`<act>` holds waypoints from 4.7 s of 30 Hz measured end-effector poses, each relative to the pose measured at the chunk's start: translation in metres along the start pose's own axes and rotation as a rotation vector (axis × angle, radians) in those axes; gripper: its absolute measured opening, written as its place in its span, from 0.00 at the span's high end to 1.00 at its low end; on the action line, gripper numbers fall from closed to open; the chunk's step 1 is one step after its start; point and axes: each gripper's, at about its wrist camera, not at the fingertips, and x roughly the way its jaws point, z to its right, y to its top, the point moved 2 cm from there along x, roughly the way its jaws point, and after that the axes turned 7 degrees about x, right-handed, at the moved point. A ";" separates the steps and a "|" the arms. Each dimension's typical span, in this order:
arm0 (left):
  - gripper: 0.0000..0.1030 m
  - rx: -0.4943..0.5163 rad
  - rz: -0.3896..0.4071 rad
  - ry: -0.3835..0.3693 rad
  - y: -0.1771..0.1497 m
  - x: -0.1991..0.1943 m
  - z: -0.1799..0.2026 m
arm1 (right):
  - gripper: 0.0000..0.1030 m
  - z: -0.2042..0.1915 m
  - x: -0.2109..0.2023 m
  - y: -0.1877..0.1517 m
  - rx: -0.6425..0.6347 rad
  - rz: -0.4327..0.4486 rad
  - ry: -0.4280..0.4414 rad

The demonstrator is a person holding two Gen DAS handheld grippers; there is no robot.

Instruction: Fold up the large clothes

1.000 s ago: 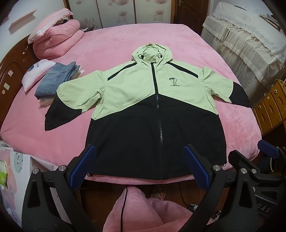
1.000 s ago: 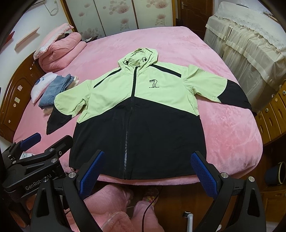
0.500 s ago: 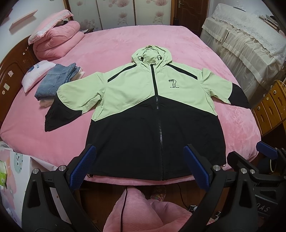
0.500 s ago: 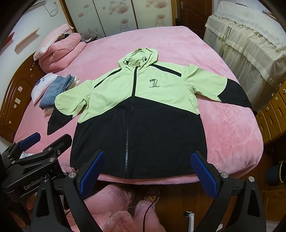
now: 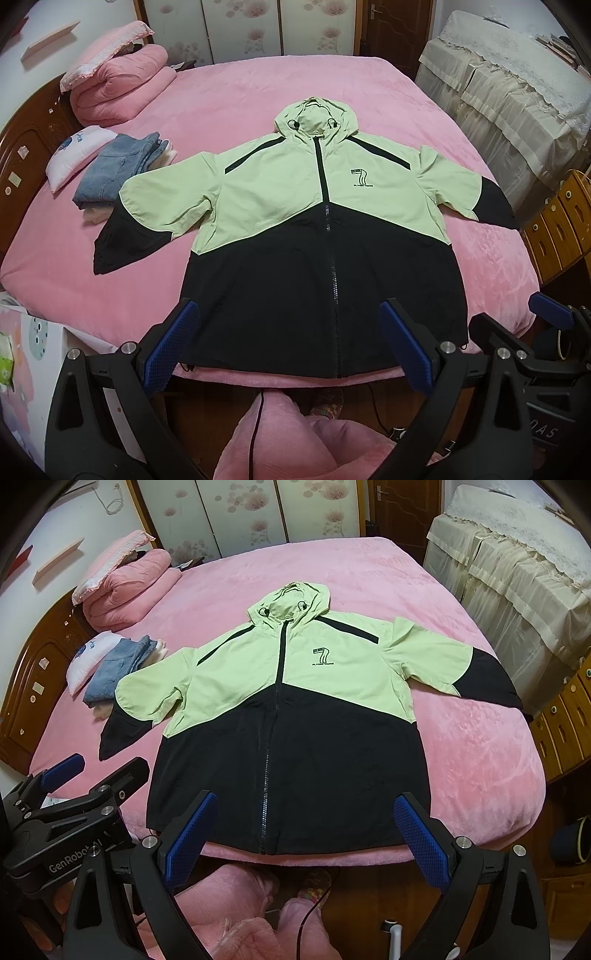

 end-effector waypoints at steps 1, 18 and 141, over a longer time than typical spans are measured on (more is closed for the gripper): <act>0.05 0.002 0.000 -0.002 0.001 0.000 -0.001 | 0.05 -0.001 0.000 0.001 -0.002 0.000 0.001; 0.05 -0.197 -0.140 -0.079 -0.021 0.056 -0.110 | 0.05 -0.113 0.062 0.030 -0.086 -0.102 0.114; 0.39 -0.399 -0.515 0.155 0.100 0.454 -0.233 | 0.81 -0.049 0.341 0.283 0.252 0.132 0.367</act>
